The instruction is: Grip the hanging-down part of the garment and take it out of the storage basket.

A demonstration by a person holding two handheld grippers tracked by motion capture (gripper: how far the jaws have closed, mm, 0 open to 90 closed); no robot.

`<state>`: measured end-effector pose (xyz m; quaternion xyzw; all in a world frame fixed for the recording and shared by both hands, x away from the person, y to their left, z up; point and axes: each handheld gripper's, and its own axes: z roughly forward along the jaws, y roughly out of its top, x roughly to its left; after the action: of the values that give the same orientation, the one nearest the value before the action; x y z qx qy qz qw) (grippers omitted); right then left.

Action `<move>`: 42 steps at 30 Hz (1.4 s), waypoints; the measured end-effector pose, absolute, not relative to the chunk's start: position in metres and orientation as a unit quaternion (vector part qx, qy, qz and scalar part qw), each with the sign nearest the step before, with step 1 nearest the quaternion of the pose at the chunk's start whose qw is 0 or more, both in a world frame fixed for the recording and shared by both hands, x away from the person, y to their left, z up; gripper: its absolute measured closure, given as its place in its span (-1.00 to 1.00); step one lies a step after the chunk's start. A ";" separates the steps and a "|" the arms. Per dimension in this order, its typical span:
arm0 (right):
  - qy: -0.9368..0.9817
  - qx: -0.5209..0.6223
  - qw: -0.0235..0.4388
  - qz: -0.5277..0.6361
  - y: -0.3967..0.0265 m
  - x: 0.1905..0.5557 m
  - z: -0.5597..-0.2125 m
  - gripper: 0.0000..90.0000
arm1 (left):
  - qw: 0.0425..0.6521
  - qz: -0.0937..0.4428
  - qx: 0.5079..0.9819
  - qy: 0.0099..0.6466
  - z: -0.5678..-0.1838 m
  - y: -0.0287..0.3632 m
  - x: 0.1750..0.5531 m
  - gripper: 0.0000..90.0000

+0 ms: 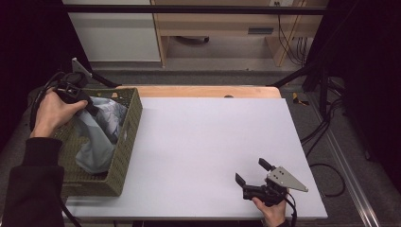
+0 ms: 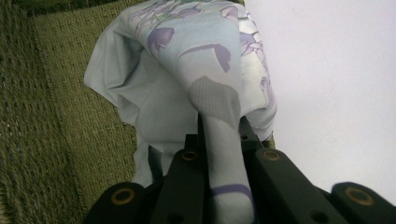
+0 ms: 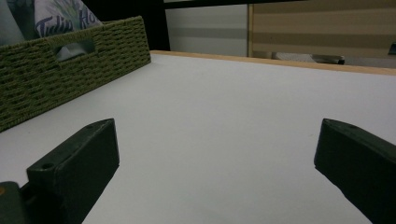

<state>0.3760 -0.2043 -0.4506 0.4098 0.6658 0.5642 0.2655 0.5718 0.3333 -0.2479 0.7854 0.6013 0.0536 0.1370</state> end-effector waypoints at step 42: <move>0.677 0.399 0.247 0.567 -0.196 0.381 -0.447 -0.99 | 0.162 0.124 0.782 0.588 -0.163 0.330 0.542 0.90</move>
<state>0.3808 -0.1961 -0.4474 0.3990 0.6771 0.5667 0.2473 0.5419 0.3302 -0.1634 0.7824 0.5884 0.1244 0.1619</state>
